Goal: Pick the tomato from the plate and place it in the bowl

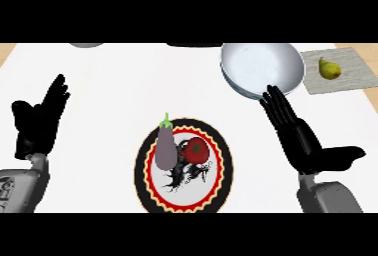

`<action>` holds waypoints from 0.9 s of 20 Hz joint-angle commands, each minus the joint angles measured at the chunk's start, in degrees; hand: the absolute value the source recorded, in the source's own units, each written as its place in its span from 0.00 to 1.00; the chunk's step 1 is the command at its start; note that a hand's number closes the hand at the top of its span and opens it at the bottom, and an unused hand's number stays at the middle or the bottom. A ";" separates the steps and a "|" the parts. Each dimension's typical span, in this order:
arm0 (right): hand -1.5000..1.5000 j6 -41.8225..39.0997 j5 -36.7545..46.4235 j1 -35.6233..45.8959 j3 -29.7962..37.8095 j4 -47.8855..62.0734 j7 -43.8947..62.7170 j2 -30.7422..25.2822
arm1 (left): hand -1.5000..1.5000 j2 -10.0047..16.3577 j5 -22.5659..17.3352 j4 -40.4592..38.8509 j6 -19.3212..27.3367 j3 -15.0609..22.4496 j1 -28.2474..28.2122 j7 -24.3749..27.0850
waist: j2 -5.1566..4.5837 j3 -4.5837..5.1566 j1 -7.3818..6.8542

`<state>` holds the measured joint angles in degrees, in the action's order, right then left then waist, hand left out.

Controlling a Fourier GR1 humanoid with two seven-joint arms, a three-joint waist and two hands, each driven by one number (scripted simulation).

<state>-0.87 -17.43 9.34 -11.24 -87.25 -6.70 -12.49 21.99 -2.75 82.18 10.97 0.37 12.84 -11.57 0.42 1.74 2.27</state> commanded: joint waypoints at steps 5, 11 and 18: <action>1.00 -19.64 -11.82 6.76 3.80 6.97 -5.54 -2.71 | 0.50 -1.14 4.94 4.17 2.59 2.30 2.59 4.54 | -0.74 -1.91 -3.40; 0.00 -10.02 -0.95 8.64 10.92 24.42 -23.15 -0.90 | 0.50 -2.99 5.34 6.25 2.34 3.81 1.81 3.18 | -0.77 -1.86 -3.26; 0.00 -14.49 10.05 7.98 5.90 14.50 -24.08 -12.14 | 0.50 -2.16 4.82 4.87 1.32 1.55 1.53 3.10 | -0.35 -1.69 -2.14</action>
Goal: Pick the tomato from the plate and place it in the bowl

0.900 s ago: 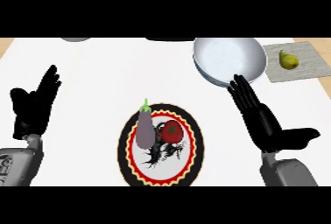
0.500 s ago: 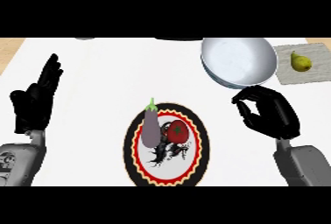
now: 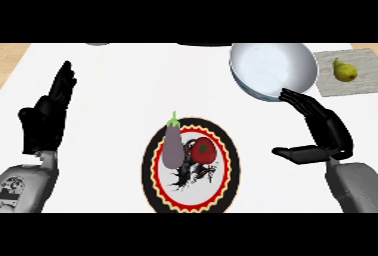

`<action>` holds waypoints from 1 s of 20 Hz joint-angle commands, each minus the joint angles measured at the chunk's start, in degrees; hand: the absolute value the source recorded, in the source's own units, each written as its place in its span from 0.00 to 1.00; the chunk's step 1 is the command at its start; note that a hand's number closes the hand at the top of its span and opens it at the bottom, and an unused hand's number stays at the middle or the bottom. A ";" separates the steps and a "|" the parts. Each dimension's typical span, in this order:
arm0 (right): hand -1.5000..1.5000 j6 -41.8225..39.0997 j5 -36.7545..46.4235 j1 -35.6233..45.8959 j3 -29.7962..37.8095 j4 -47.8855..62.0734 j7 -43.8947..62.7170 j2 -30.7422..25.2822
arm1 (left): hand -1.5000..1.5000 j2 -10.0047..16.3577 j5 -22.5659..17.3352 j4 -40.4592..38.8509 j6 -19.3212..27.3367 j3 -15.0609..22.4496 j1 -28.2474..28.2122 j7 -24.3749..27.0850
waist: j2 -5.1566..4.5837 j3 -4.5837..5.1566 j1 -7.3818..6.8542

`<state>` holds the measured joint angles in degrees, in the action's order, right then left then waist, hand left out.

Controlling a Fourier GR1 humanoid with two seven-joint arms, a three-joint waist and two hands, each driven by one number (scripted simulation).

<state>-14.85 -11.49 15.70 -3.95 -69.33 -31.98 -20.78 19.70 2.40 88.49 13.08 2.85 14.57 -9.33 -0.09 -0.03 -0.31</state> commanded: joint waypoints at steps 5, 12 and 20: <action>0.00 -1.43 10.59 7.50 -6.37 -7.05 13.59 -7.94 | 0.50 -0.27 1.10 1.78 0.09 0.25 1.32 -3.44 | 0.30 0.12 0.18; 0.00 -5.11 18.41 13.98 -14.69 -14.22 30.69 -8.65 | 0.50 -3.05 2.80 1.79 1.09 2.23 -3.03 0.28 | 0.31 0.15 -0.06; 0.00 -11.46 20.44 17.23 -20.33 -17.65 42.12 0.13 | 0.50 -2.47 2.99 5.48 -0.74 0.60 -1.97 -3.29 | 0.18 0.05 0.03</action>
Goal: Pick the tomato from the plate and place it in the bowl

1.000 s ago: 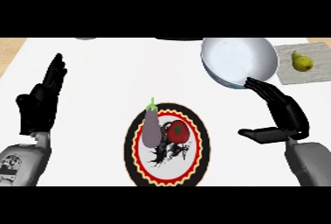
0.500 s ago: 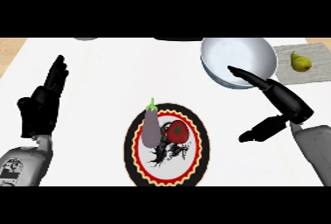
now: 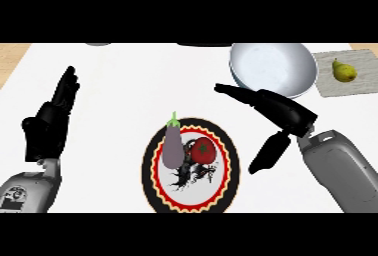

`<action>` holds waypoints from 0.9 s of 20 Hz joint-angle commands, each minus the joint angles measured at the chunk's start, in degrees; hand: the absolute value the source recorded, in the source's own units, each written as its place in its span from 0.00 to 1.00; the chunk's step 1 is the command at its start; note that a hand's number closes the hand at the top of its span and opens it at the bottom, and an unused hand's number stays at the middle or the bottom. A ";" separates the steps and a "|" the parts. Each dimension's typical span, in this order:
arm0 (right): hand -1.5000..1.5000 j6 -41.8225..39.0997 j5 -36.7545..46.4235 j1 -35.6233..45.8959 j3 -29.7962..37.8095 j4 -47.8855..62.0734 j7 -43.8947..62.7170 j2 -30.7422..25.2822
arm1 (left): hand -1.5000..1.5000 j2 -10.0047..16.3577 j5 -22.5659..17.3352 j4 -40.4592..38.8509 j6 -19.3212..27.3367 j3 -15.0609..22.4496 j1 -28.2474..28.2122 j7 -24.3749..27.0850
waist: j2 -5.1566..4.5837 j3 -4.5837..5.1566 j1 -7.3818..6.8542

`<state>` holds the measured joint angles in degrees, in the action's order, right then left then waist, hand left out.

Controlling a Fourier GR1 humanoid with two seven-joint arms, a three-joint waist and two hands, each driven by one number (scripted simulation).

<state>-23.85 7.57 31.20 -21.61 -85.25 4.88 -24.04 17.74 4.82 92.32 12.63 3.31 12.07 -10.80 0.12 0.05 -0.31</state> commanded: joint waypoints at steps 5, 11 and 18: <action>0.00 -3.73 7.09 -0.97 -7.97 -2.28 8.82 6.19 | 0.50 -1.51 1.19 -1.32 -0.18 -0.89 1.56 -0.47 | -0.03 -0.03 0.34; 0.00 -7.77 11.02 4.42 -7.86 5.92 15.39 10.33 | 0.50 -1.20 0.66 -1.69 -1.76 -2.87 0.04 2.42 | -0.13 -0.02 -0.05; 0.00 -3.68 20.48 2.75 -6.63 14.80 7.29 15.71 | 0.50 -3.49 2.48 3.09 -3.16 -1.41 -2.82 0.19 | -0.14 -0.06 -0.19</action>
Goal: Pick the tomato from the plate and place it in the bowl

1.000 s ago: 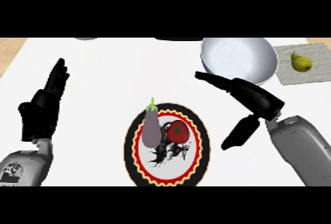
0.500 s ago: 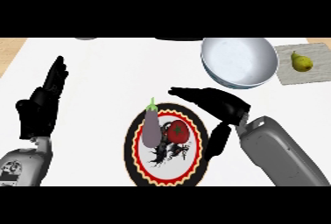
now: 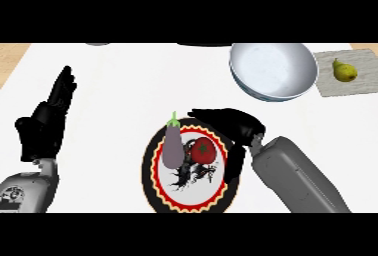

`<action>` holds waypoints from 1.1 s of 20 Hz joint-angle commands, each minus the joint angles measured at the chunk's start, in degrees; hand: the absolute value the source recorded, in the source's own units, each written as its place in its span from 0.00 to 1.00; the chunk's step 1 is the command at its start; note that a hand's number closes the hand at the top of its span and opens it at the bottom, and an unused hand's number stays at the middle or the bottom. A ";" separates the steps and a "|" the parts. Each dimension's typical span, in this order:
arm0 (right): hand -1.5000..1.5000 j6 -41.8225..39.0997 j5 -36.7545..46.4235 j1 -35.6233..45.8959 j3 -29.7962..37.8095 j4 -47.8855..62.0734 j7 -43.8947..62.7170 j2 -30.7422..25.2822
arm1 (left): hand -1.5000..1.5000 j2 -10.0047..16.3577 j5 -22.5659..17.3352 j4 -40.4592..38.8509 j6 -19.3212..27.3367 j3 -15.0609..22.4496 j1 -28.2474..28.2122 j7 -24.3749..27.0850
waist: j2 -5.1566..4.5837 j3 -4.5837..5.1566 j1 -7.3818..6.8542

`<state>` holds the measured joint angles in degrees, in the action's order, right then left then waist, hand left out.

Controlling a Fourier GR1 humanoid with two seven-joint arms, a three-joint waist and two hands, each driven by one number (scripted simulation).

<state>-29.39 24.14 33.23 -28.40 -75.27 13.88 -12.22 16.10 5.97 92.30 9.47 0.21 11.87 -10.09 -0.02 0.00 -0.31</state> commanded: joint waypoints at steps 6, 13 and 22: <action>0.00 1.48 7.82 0.47 3.62 10.79 -7.61 5.37 | 0.50 -2.95 2.77 -5.30 0.06 -1.20 1.80 3.23 | -0.05 0.00 0.09; 0.00 5.73 15.23 -1.55 2.11 14.38 -11.06 9.81 | 0.50 -4.35 4.46 -1.81 -0.65 -0.55 0.11 1.92 | 0.01 0.00 0.14; 1.00 8.24 20.92 3.48 4.13 21.44 -18.94 12.07 | 0.50 -2.65 2.74 -1.87 -3.80 -4.34 1.85 0.77 | -0.04 0.00 -0.01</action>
<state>-21.32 43.03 34.95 -25.78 -57.44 -3.07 -2.52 13.00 9.22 91.31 7.01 -2.62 13.46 -10.27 0.27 0.07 -0.25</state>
